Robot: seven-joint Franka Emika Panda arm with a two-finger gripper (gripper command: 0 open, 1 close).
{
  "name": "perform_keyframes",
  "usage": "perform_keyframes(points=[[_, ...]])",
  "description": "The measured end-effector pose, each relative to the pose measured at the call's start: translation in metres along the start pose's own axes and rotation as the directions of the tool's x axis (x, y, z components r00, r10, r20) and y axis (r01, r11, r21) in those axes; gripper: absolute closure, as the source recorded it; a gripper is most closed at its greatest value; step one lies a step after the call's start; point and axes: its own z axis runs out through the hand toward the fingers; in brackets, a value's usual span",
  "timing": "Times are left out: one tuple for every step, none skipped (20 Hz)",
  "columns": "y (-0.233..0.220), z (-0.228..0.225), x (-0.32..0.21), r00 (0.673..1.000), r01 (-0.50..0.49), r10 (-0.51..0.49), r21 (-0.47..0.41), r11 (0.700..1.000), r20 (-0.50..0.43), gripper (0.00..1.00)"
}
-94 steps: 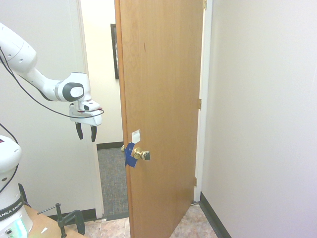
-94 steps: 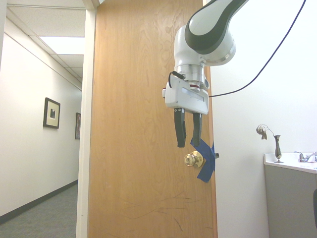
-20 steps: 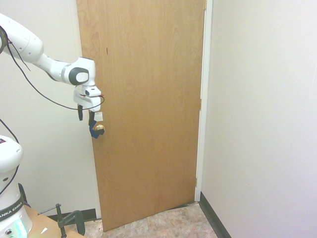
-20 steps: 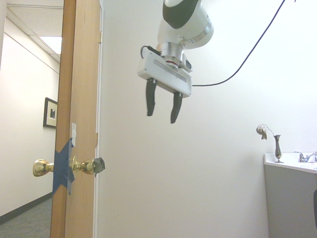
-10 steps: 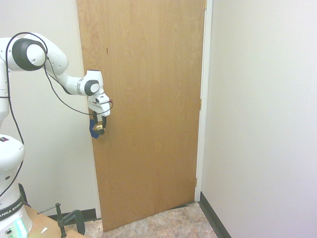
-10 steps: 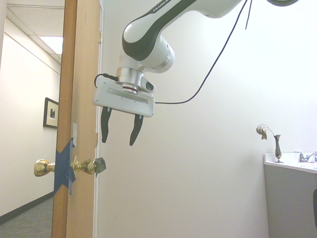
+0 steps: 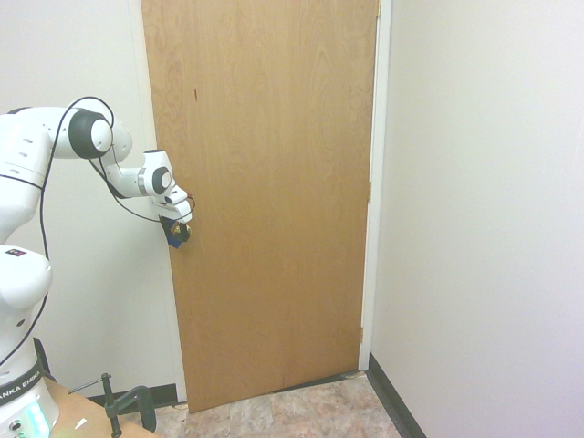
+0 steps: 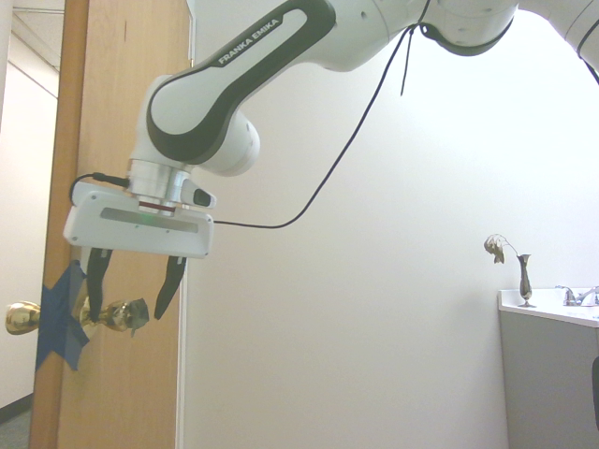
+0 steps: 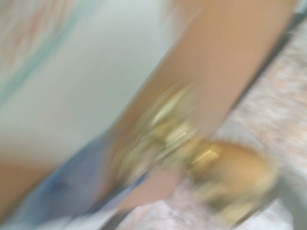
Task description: Close door
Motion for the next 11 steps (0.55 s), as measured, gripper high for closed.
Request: perform_keyframes(points=[[-0.004, -0.003, -0.008, 1.000, 0.009, -0.009, -0.009, 1.000, 0.009, 0.00], [-0.007, -0.012, -0.017, 1.000, 0.007, -0.007, -0.029, 1.000, 0.022, 0.00], [0.000, -0.023, -0.013, 0.999, 0.001, 0.000, -0.027, 1.000, 0.039, 0.00], [0.009, -0.031, -0.011, 0.999, 0.001, 0.001, -0.036, 0.999, 0.046, 0.00], [0.015, -0.043, -0.010, 0.999, -0.006, 0.008, -0.049, 0.999, 0.053, 0.00], [0.027, -0.058, 0.000, 0.998, -0.014, 0.018, -0.048, 0.999, 0.066, 0.00], [0.041, -0.070, 0.012, 0.997, -0.018, 0.022, -0.052, 0.998, 0.071, 0.00], [0.052, -0.081, 0.013, 0.997, -0.024, 0.029, -0.072, 0.997, 0.070, 0.00], [0.064, -0.095, 0.018, 0.996, -0.038, 0.043, -0.076, 0.996, 0.072, 0.00], [0.080, -0.105, 0.030, 0.995, -0.050, 0.055, -0.071, 0.996, 0.078, 0.00], [0.094, -0.115, 0.033, 0.995, -0.058, 0.064, -0.078, 0.995, 0.072, 0.00]])
